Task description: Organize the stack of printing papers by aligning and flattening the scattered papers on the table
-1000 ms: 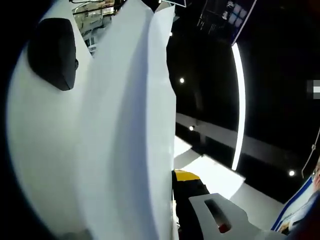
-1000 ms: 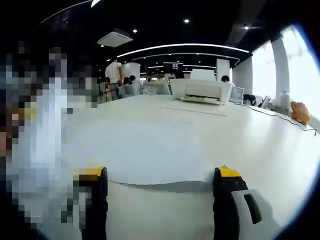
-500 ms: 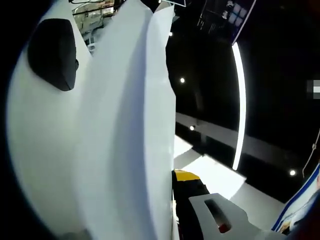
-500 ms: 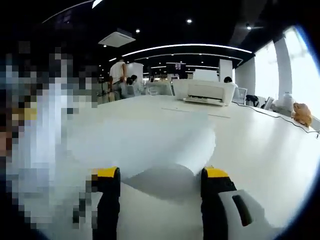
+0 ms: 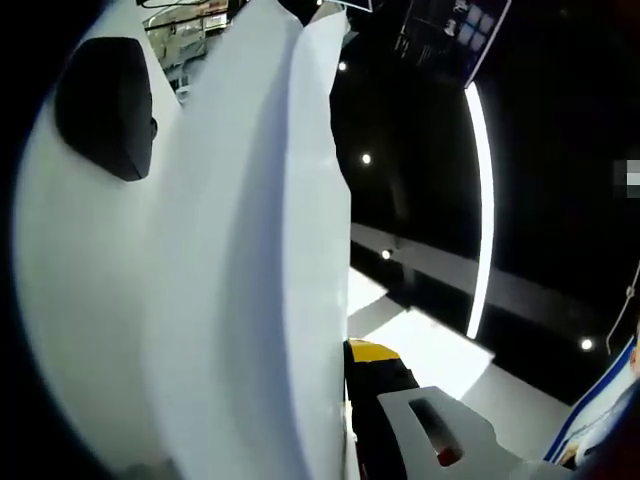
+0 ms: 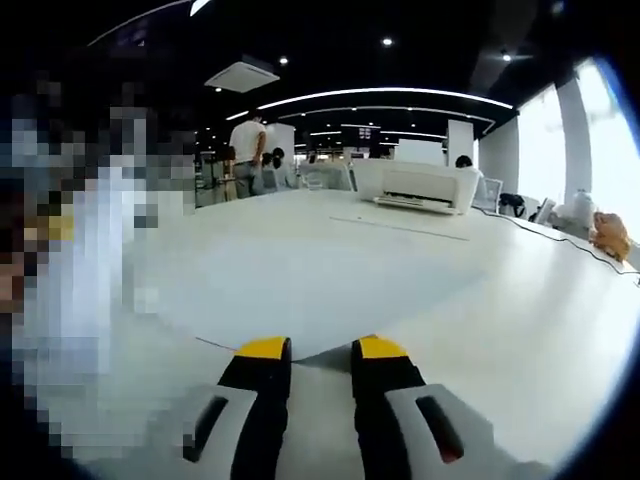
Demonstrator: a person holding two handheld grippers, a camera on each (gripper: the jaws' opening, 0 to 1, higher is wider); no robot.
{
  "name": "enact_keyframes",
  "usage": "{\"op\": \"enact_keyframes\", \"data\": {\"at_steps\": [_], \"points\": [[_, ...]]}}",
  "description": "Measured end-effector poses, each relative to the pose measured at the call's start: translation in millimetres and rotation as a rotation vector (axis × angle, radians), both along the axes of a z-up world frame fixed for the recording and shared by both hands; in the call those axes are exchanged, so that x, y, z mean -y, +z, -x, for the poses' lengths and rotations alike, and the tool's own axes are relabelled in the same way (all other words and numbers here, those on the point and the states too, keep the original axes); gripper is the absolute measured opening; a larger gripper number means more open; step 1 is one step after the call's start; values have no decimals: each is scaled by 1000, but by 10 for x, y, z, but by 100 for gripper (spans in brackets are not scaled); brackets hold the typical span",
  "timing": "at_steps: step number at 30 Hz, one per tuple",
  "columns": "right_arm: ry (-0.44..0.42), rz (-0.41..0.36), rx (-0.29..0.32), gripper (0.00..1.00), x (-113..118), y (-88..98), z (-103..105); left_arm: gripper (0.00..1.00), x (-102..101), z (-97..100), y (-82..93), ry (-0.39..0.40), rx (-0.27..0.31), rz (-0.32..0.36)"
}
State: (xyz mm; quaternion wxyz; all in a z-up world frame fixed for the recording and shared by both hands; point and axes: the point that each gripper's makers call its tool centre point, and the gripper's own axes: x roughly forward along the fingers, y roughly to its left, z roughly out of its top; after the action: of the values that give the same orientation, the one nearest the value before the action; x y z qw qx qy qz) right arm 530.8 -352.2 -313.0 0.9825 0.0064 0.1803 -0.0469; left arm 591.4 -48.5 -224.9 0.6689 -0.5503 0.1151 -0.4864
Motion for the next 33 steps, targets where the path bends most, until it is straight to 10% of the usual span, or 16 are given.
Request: {"op": "enact_keyframes", "data": {"at_steps": [10,33], "points": [[7,23,4,0,-16,24,11,6,-11,-37,-14,13,-5,-8],[-35,-45,136,0,39,290,175,6,-8,-52,-18,11,-3,-3]]}}
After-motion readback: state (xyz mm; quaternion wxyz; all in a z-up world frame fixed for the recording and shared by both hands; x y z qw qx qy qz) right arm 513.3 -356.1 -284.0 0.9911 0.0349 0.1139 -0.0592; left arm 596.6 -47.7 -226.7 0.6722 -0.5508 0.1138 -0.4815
